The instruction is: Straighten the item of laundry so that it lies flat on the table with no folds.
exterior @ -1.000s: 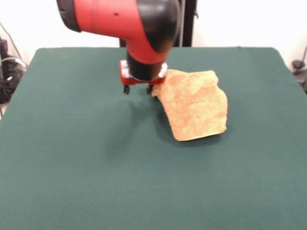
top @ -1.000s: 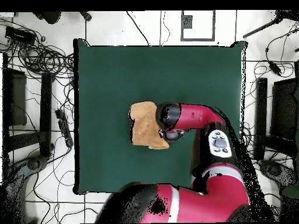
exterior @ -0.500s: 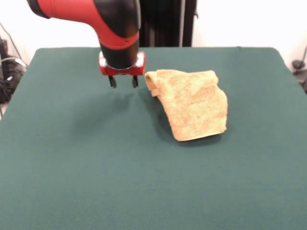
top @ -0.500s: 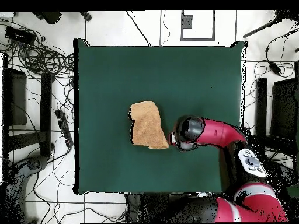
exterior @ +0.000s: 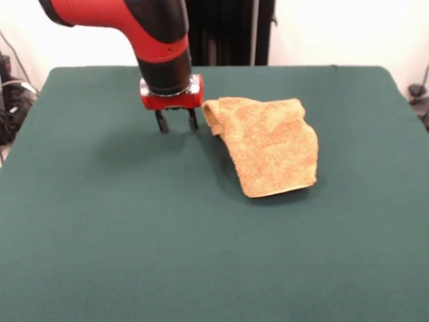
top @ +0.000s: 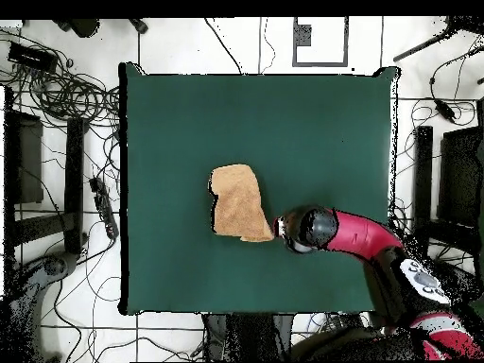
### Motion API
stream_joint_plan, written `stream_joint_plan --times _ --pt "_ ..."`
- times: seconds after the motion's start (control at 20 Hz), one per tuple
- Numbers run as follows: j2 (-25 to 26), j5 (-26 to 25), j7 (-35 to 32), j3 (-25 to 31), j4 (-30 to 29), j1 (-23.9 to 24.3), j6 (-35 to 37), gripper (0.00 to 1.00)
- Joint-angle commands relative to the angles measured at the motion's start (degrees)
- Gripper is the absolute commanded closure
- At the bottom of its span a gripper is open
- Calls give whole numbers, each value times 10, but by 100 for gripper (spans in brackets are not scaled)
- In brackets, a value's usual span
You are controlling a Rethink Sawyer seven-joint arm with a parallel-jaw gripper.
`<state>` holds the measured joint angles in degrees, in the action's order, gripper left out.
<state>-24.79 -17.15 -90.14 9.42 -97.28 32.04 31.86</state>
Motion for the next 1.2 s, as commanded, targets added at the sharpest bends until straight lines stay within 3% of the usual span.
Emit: stream_joint_plan --times 0.05,0.5,0.85,1.2 --pt "18 -29 38 131 -103 16 -64 0" --pt "8 -52 24 175 -138 56 -86 0" --pt "22 -52 18 211 -115 69 -90 0" --pt "24 -77 -2 209 -100 60 -123 0"
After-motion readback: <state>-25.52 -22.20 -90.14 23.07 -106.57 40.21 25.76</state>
